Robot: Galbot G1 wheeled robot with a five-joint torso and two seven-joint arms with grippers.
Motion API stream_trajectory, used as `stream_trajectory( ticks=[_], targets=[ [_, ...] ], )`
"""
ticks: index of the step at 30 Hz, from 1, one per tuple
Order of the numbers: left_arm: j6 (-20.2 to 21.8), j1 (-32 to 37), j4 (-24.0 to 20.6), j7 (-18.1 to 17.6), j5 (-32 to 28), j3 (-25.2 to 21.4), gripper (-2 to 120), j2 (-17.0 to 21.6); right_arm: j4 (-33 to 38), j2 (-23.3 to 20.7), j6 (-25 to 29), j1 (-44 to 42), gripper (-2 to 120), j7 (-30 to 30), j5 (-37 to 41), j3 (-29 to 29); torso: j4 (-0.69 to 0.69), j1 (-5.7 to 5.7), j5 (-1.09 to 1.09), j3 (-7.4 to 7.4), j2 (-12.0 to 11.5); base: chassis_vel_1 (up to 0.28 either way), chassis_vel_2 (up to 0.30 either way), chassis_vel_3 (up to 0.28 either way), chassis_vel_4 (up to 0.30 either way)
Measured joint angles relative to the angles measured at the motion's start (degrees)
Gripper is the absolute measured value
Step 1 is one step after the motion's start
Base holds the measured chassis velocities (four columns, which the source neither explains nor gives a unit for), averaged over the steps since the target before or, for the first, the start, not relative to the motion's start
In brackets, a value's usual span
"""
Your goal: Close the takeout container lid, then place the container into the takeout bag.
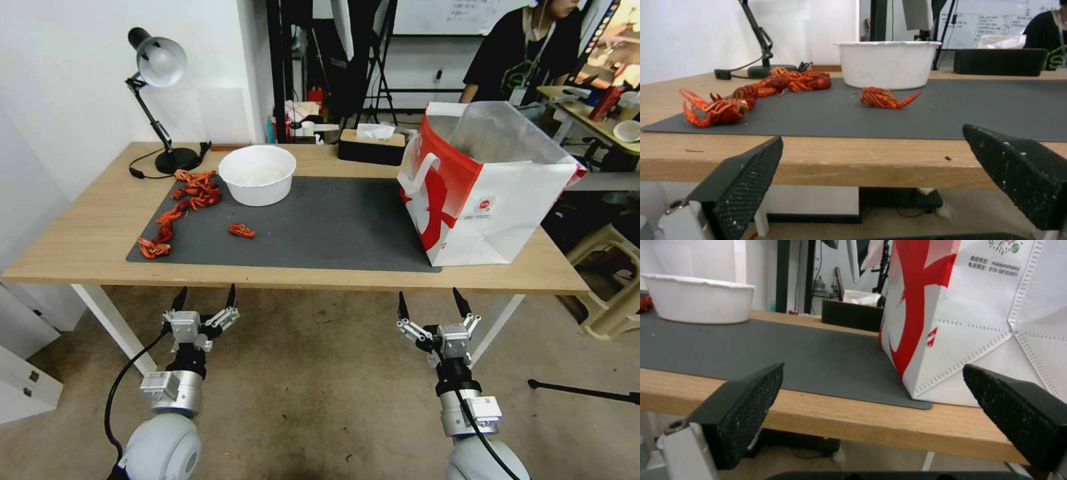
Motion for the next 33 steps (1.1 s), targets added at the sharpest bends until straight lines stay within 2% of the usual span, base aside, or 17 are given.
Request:
stream_trajectory(
  ticks=[33],
  targets=[
    [0.00,-0.01,0.00,0.00,0.00,0.00,100,0.00,0.07,-0.01,-0.06,0.02,100,-0.02,0.02,0.01,0.00,-0.01,0.00,0.00,0.00,0.000,0.000,0.000,0.000]
  ],
)
